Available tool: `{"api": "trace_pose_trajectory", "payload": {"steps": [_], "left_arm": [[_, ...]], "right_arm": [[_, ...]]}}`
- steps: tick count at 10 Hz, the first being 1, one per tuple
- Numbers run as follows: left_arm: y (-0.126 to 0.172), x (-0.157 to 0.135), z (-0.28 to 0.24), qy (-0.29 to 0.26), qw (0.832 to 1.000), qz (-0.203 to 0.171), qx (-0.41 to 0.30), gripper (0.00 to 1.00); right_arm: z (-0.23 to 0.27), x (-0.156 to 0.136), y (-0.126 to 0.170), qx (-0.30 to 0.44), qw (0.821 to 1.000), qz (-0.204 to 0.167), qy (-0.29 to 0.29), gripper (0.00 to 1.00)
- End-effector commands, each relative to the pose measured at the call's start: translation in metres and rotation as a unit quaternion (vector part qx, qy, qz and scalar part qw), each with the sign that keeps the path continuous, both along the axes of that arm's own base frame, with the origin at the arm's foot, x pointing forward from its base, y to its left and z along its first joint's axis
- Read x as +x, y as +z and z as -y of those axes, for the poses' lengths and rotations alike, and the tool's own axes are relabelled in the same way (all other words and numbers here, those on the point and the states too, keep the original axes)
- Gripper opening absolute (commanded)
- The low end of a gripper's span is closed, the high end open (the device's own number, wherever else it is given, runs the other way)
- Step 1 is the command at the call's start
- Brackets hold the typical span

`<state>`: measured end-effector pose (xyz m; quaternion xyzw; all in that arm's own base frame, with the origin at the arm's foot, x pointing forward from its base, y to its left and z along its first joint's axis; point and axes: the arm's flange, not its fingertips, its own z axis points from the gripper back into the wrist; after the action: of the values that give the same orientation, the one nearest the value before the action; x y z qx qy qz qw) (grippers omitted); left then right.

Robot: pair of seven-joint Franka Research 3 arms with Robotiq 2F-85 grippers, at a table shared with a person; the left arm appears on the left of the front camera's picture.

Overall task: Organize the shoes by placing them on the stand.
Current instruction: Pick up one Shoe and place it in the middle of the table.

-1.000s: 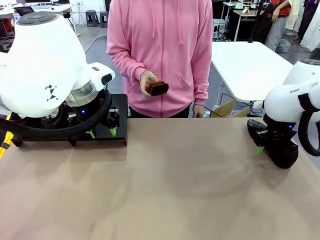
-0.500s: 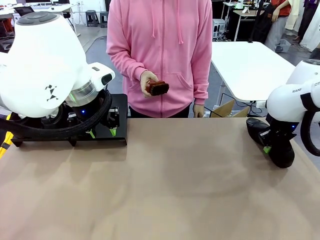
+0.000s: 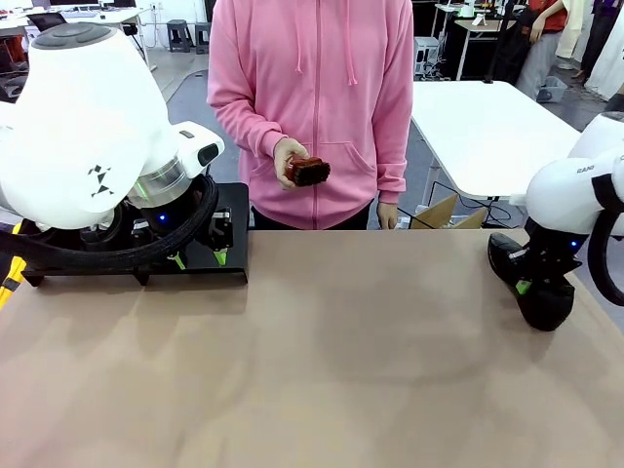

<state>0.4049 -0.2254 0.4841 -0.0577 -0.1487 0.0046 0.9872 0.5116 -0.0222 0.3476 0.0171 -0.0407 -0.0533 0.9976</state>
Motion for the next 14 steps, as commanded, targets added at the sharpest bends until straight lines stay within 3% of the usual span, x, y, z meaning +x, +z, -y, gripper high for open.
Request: {"api": "trace_pose_trajectory", "payload": {"steps": [1, 2, 3, 6, 8, 10, 14], "left_arm": [[0.001, 0.0, -0.001, 0.004, 1.0, 0.008, 0.006, 0.61], [0.001, 0.0, -0.001, 0.004, 1.0, 0.008, 0.006, 0.61], [0.001, 0.0, -0.001, 0.004, 1.0, 0.008, 0.006, 0.61], [0.001, 0.0, -0.001, 0.004, 1.0, 0.008, 0.006, 0.61], [0.001, 0.0, -0.001, 0.004, 1.0, 0.008, 0.006, 0.61], [0.001, 0.0, -0.001, 0.004, 1.0, 0.008, 0.006, 0.61], [0.001, 0.0, -0.001, 0.004, 1.0, 0.008, 0.006, 0.61]], "right_arm": [[-0.03, -0.01, 0.056, 0.003, 0.986, 0.021, -0.168, 0.0], [-0.063, -0.024, 0.089, 0.03, 0.975, 0.034, -0.218, 0.0], [-0.102, -0.04, 0.102, 0.034, 0.972, 0.056, -0.225, 0.0], [-0.221, -0.097, 0.115, 0.069, 0.974, 0.119, -0.18, 0.0], [-0.281, -0.112, 0.094, 0.06, 0.981, 0.147, -0.115, 0.0], [-0.31, -0.123, 0.073, 0.065, 0.986, 0.137, -0.062, 0.0], [-0.341, -0.146, 0.045, 0.044, 0.995, 0.085, 0.042, 0.0]]}}
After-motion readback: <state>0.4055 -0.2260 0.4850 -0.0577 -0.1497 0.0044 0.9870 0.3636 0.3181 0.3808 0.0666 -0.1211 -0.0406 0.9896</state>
